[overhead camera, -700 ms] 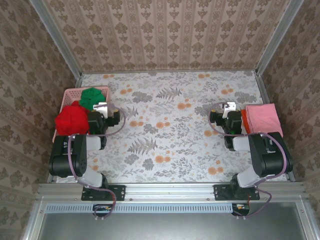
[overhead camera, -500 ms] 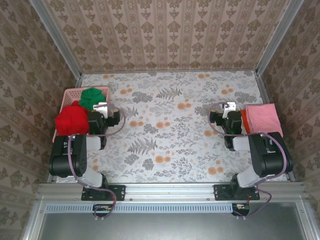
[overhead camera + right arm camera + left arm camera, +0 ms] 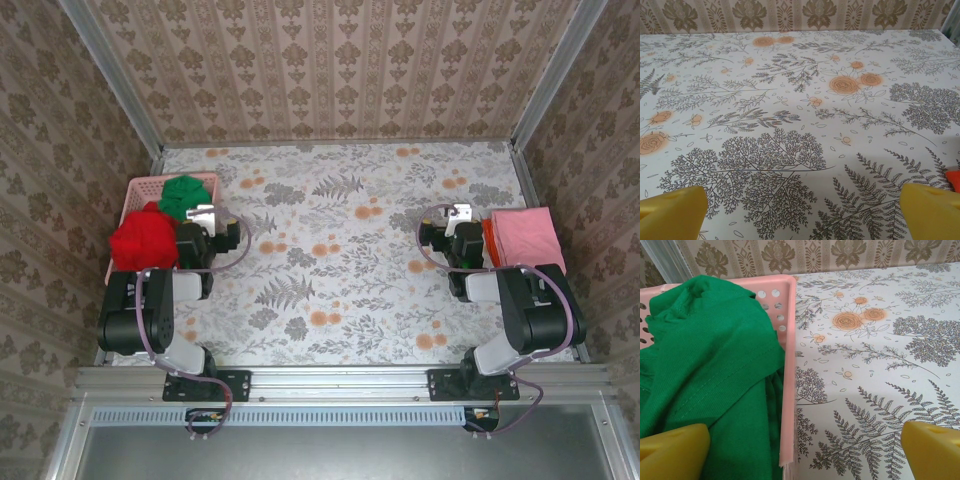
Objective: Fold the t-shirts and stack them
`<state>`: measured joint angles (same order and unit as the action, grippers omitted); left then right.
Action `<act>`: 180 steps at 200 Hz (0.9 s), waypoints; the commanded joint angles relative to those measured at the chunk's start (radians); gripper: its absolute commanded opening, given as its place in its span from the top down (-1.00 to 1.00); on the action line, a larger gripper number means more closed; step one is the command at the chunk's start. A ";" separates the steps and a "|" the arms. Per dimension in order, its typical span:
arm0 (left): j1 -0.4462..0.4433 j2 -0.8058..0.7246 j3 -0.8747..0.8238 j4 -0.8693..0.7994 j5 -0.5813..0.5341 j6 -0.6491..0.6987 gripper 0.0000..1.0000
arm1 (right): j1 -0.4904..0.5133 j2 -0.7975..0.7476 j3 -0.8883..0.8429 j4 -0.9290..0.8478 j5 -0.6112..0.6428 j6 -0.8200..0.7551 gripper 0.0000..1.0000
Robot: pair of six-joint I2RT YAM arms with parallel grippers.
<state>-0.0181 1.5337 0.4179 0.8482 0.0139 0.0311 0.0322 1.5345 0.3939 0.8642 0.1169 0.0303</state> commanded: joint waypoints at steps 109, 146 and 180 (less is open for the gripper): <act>-0.197 -0.559 0.173 -0.720 -0.248 -0.001 -1.00 | 0.046 -0.463 0.157 -0.544 -0.156 -0.089 -1.00; -0.119 -0.640 0.371 -1.170 -0.434 -0.285 -1.00 | 0.192 -0.489 0.302 -0.703 -0.194 -0.133 -1.00; 0.062 -0.625 0.446 -1.322 -0.354 -0.406 -1.00 | 0.390 -0.433 0.427 -0.748 -0.172 -0.163 -1.00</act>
<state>-0.0490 0.8948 0.8261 -0.2245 -0.3458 -0.2218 0.3172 1.0687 0.7364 0.1978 -0.0406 -0.0917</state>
